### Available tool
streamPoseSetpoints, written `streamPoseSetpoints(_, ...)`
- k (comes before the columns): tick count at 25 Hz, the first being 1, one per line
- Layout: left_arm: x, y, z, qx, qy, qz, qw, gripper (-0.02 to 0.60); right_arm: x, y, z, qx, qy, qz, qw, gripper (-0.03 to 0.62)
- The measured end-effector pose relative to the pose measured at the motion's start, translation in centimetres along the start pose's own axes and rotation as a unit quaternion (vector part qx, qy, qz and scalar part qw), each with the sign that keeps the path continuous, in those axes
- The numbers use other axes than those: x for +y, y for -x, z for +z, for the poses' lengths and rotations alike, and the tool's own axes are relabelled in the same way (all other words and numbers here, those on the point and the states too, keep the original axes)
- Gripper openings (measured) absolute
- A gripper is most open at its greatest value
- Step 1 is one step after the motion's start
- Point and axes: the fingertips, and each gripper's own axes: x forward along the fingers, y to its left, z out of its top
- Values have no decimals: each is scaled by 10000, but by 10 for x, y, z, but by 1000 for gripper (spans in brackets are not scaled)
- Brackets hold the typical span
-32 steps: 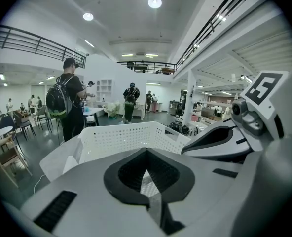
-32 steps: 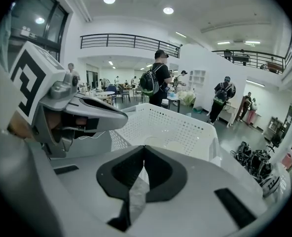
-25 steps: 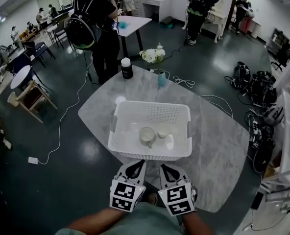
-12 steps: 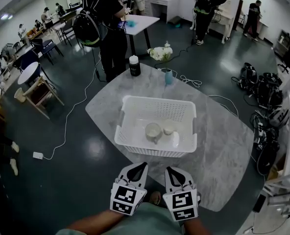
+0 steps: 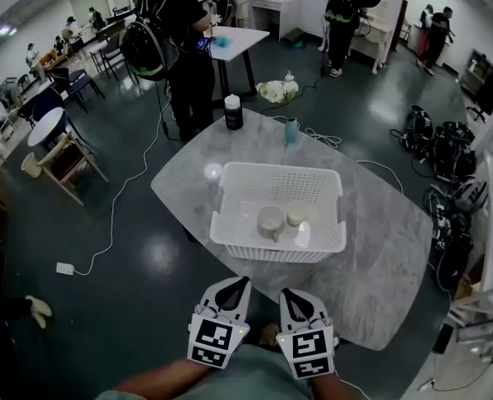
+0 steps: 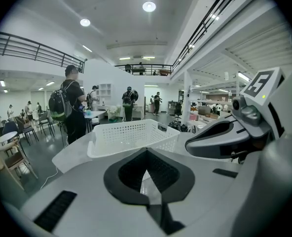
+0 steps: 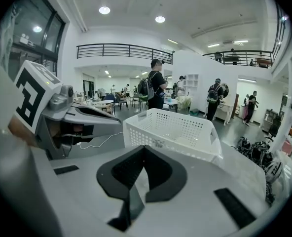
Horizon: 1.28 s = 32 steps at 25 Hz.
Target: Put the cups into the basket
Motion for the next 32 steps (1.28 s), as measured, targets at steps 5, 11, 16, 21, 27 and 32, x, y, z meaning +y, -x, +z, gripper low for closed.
streamPoseSetpoints(5, 13, 20, -4, -50, -76, -96, 9999, 0, 22, 0, 0, 18, -71, -175, 9998, 15)
streamPoseSetpoints(11, 25, 40, -13, -52, -105, -200, 9997, 0, 42, 3, 0, 31, -176, -396, 9991, 15)
streamPoseSetpoints(16, 29, 50, -22, 5, -102, -362, 9993, -1, 56, 3, -4, 122, -279, -529, 9981, 15)
streamPoseSetpoints(21, 28, 55, -34, 72, -98, -555, 9984, 0, 68, 3, -15, 237, -379, -628, 9970, 14)
streamPoseSetpoints(27, 24, 58, -45, 142, -118, -739, 9971, 0, 76, 4, -29, 338, -466, -730, 9957, 15)
streamPoseSetpoints(32, 23, 61, -51, 188, -147, -800, 9965, -1, 83, 4, -35, 391, -475, -734, 9954, 14)
